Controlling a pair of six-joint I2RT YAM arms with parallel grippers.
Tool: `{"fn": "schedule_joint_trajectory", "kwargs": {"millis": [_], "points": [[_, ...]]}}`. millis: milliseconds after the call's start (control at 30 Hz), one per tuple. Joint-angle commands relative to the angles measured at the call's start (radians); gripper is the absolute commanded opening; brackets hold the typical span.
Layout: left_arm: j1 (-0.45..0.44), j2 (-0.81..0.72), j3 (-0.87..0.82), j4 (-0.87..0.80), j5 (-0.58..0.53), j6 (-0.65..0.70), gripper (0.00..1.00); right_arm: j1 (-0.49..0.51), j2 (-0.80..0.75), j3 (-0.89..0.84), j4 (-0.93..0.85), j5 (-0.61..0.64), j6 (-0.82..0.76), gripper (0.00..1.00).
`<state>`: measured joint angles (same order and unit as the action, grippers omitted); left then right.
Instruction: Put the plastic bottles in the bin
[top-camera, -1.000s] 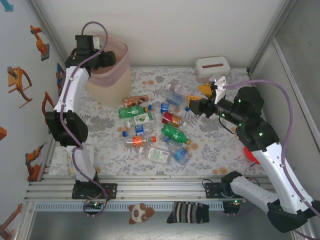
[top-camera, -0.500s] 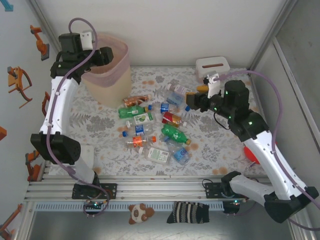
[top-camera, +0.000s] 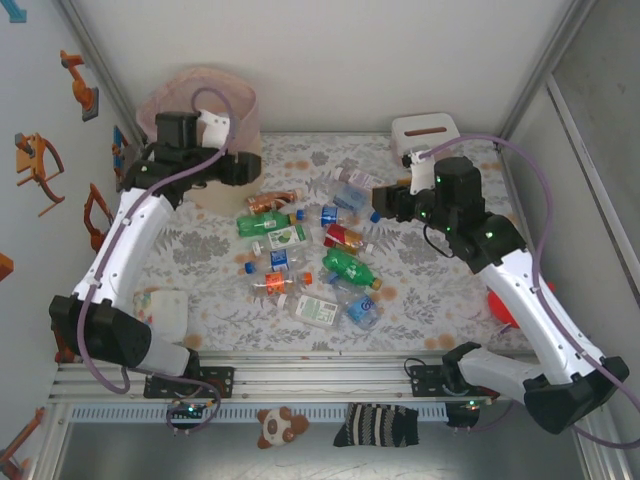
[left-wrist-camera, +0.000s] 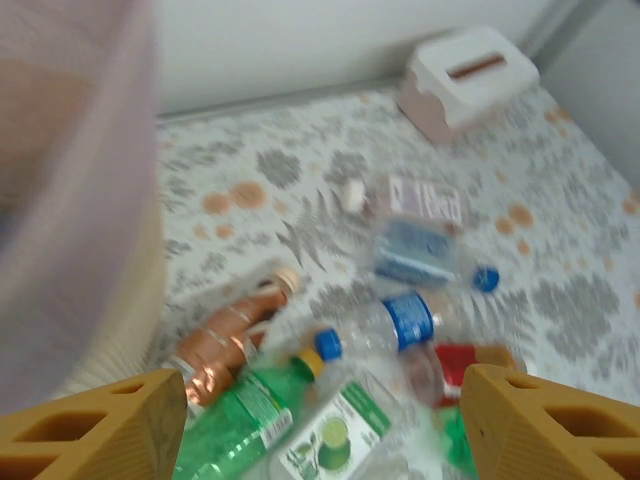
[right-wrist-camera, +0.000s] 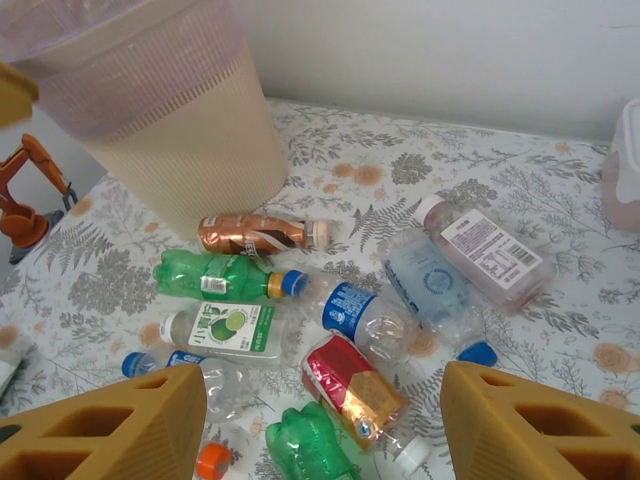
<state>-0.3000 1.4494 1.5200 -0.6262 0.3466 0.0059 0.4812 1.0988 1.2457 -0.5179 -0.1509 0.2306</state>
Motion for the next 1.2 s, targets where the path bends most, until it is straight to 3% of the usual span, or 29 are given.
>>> {"fn": "schedule_joint_trajectory", "kwargs": {"millis": [0,367,567,733,1167], "points": [[-0.061,-0.053,-0.083,-0.082,0.111,0.175,0.72,0.004,-0.023,0.037,-0.021,0.034,-0.03,0.62],[-0.23,-0.245,-0.434,-0.151,0.179,0.579,0.73,0.002,-0.05,0.017,-0.048,0.047,-0.093,0.62],[-0.303,-0.302,-0.585,-0.108,0.042,0.713,0.75,0.003,-0.048,0.017,-0.047,0.04,-0.106,0.62],[-0.32,-0.258,-0.625,-0.107,-0.084,0.751,0.76,0.002,-0.047,0.014,-0.041,0.035,-0.099,0.62],[-0.327,-0.12,-0.653,-0.079,-0.205,0.807,0.8,0.002,-0.028,0.033,-0.057,0.011,-0.103,0.62]]}}
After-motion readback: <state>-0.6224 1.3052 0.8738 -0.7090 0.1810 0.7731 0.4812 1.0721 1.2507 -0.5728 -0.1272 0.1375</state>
